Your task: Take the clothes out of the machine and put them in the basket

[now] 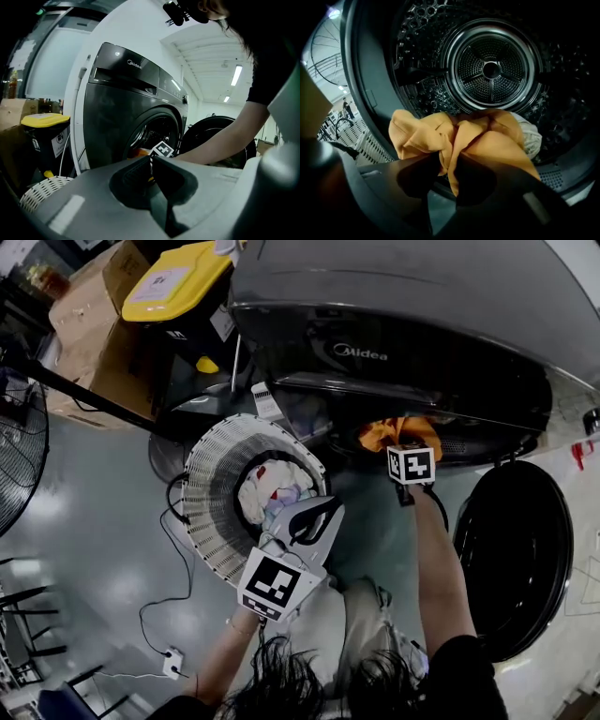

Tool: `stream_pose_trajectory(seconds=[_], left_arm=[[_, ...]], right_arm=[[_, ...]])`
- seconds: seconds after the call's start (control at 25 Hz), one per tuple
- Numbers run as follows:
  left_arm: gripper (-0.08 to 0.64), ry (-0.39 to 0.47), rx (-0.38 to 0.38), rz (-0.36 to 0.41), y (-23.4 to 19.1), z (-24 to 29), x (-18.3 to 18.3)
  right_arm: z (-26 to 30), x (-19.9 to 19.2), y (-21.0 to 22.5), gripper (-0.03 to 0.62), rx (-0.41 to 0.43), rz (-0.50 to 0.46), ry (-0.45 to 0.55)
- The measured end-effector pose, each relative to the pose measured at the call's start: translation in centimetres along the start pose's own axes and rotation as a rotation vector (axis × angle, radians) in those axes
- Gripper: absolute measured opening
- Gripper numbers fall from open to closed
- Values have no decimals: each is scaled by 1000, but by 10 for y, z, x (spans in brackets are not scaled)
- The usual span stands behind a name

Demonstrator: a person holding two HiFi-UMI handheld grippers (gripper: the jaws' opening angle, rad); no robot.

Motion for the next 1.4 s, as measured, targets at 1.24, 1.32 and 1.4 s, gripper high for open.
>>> stream_pose_trajectory(seconds=[1.24, 1.32, 1.4], left_arm=[[5, -42, 17, 10, 59, -78, 182], [5, -41, 24, 12, 65, -85, 193], [5, -34, 33, 9, 72, -91, 202]], right_arm=[[-262, 68, -115, 83, 184, 43, 226], [-279, 71, -121, 83, 191, 32, 222], [-297, 73, -126, 83, 204, 30, 230]])
Point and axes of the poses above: the fingertips, and each gripper's own axes: z forward along the fingers, y to its right, x out of its top, the point moved 10 cm from there along -z, backward along the fingers, and after that the axes turned 13 degrees about x, right-handed, at the moved point
